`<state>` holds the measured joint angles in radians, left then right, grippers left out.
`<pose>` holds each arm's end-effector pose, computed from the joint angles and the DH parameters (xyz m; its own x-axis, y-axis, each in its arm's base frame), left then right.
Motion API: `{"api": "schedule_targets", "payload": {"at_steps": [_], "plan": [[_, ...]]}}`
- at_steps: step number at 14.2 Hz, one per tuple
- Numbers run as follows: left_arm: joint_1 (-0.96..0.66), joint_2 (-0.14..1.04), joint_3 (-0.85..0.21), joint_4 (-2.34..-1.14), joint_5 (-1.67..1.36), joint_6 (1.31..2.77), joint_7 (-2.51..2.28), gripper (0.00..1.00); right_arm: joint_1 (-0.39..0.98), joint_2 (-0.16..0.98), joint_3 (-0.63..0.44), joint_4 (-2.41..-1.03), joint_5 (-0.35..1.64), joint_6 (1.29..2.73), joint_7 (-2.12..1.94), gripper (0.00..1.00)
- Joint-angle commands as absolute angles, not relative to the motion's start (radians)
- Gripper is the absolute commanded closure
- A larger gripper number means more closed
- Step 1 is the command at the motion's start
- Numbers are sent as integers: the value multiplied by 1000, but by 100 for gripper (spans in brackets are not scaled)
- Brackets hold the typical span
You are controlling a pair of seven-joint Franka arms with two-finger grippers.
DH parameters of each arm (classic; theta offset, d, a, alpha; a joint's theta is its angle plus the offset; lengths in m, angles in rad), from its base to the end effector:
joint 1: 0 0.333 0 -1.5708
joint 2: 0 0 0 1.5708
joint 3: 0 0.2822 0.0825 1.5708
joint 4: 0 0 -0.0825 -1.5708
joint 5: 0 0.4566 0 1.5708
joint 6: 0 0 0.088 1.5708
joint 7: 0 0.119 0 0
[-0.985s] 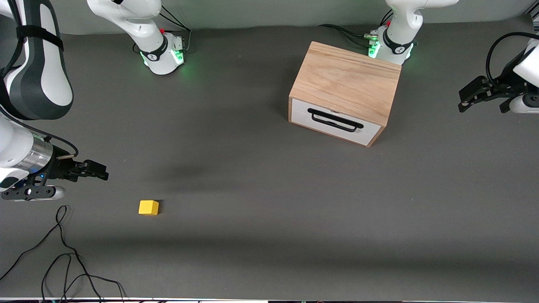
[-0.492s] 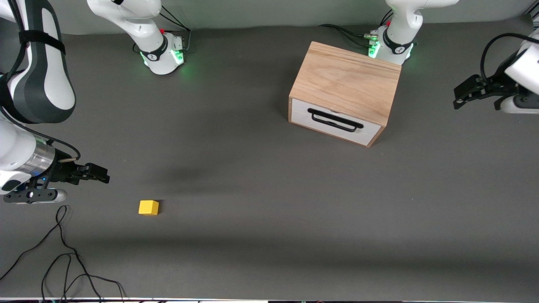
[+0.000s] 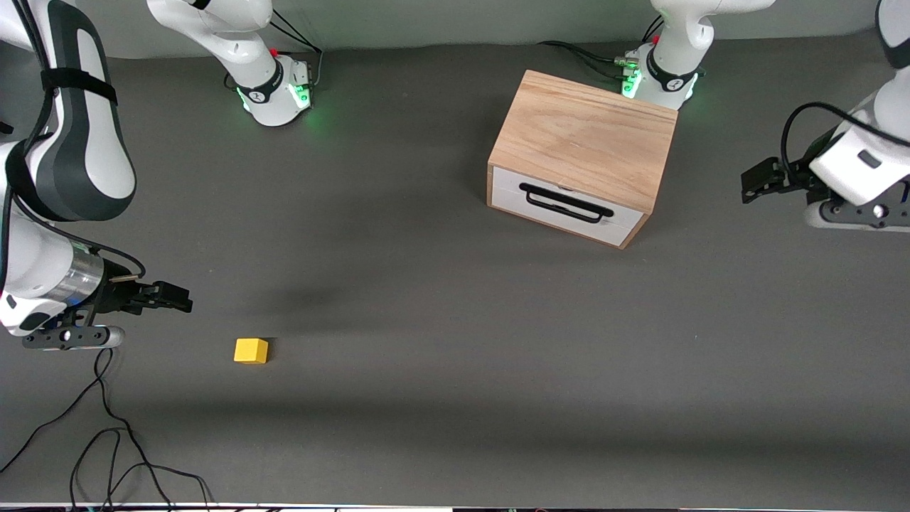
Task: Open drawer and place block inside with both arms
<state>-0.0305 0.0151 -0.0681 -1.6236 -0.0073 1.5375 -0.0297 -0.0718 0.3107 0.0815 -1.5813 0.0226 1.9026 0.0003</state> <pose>0.6203 -0.0620 0.5380 0.9925 -0.0687 -0.1012 -0.0685 -0.9976 0.0053 0.7133 0.0045 0.3933 0.9999 -0.0021 0.0113 -0.0016 -0.9989 -0.0463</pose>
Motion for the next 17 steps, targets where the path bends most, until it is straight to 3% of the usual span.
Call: {"api": "schedule_targets", "payload": {"at_steps": [1, 8, 17], "plan": [[-44, 35, -66, -1586, 9, 1505, -21, 0, -66, 324, 78, -1557, 6, 1905, -12, 0], [-168, 80, -72, -1586, 9, 1517, -406, 0, -64, 324, 78, -1557, 8, 1905, -12, 0], [-396, 291, -74, -1585, 8, 1589, -1055, 0, -46, 324, 77, -1555, 8, 1908, -11, 0]]}}
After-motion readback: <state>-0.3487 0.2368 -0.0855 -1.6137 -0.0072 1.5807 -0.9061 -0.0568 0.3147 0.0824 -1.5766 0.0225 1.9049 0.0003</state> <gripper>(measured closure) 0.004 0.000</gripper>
